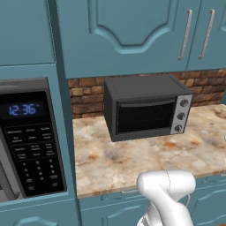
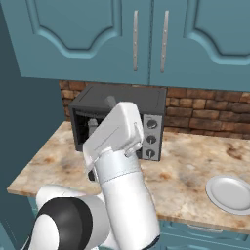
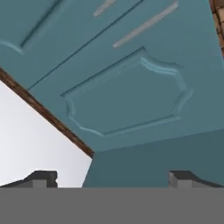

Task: Pull the toaster oven rack outwards. Pick up the baguette from the plate and place it on the toaster oven rack. Close the toaster oven door fully and set the temperature to the lowest setting.

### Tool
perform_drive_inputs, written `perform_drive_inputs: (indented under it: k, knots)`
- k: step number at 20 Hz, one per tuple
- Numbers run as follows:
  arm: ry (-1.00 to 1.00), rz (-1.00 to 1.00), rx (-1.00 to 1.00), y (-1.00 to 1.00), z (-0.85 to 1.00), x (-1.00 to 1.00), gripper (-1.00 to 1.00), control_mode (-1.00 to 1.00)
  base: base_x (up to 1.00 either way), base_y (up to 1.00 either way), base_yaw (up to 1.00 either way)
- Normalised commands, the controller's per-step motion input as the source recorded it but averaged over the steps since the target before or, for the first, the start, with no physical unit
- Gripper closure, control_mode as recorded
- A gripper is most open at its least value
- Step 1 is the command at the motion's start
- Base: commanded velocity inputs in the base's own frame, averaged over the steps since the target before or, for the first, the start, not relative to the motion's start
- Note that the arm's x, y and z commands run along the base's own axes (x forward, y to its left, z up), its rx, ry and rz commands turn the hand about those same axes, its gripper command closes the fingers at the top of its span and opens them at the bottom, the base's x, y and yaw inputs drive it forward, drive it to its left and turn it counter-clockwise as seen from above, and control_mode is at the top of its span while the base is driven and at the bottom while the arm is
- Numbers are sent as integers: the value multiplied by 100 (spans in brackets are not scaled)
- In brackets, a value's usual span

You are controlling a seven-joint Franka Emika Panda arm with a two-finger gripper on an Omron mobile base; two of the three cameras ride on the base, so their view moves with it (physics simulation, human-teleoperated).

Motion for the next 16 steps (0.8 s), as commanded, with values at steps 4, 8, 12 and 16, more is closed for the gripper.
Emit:
perform_drive_inputs:
  k: [4,8,12,16]
  knots:
    - [11,-5,-58,34,-59,13,-100,-100,0,0,0]
    - [3,0,-52,26,-65,40,-100,-100,0,0,0]
    - [4,0,-29,3,-14,50,-100,-100,0,0,0]
    - [5,0,-9,-6,0,50,-100,-100,0,0,0]
